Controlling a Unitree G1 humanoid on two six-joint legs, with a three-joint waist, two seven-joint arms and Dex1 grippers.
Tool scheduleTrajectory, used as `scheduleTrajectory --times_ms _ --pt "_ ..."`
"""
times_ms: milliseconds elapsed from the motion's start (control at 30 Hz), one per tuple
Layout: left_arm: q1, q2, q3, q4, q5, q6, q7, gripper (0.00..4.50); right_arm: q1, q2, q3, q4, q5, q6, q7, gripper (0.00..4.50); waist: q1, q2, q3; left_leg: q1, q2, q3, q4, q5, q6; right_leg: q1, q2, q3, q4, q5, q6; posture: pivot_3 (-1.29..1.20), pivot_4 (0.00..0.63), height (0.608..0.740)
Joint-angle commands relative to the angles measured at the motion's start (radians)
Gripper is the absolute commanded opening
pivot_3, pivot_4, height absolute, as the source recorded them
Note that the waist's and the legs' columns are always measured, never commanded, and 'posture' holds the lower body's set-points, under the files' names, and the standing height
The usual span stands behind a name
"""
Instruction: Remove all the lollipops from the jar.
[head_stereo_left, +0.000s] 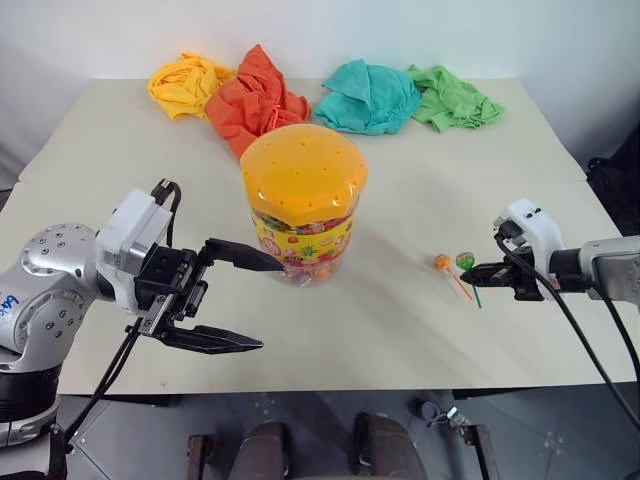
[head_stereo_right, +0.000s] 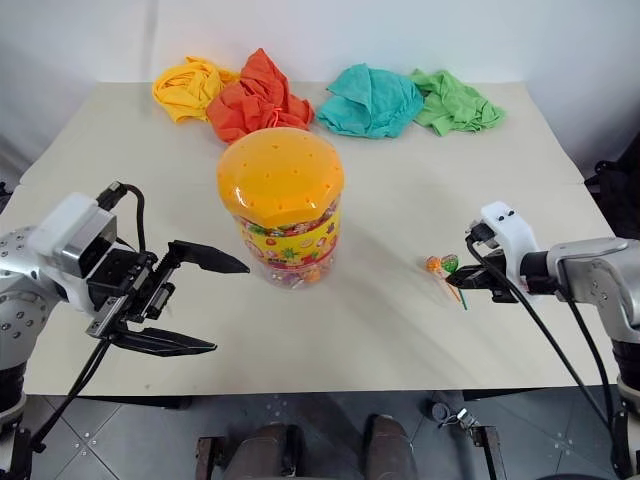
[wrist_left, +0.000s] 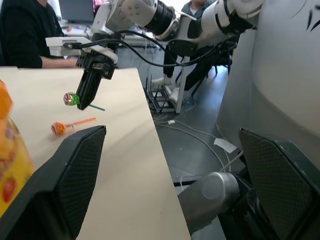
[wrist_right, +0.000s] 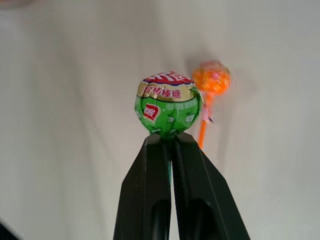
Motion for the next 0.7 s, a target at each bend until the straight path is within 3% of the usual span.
scheduleTrajectory --times_ms 33,167,500,700 --pt "0.033 0.007 0.038 -0.024 -0.02 0.01 0.025 4.5 0.014 0.017 -0.056 -0.003 -0.004 0.002 -0.049 0.03 0.008 0.0 0.0 0.0 0.0 0.0 0.0 0.0 0.0 0.0 0.0 0.0 0.0 0.0 0.0 0.0 0.15 0.74" --pt "0.071 0.011 0.061 -0.023 -0.034 0.016 0.022 4.5 0.04 0.015 -0.043 -0.031 0.033 -0.014 -0.024 1.07 0.012 0.0 0.0 0.0 0.0 0.0 0.0 0.0 0.0 0.0 0.0 0.0 0.0 0.0 0.0 0.0 0.15 0.74" --pt "0.077 -0.007 0.083 0.011 -0.006 -0.029 0.029 4.5 0.032 -0.009 -0.048 -0.019 0.079 -0.08 0.036 4.47 0.02 0.0 0.0 0.0 0.0 0.0 0.001 0.0 0.0 0.001 0.0 0.0 -0.001 0.0 0.001 0.0 0.15 0.74" --pt "0.069 0.005 0.115 0.104 0.022 0.003 0.115 4.5 -0.028 -0.003 -0.093 -0.017 0.129 -0.228 0.146 4.47 0.019 0.0 0.0 0.0 0.0 -0.001 0.001 0.0 0.0 0.001 0.0 0.0 -0.001 0.0 0.001 0.0 0.15 0.74"
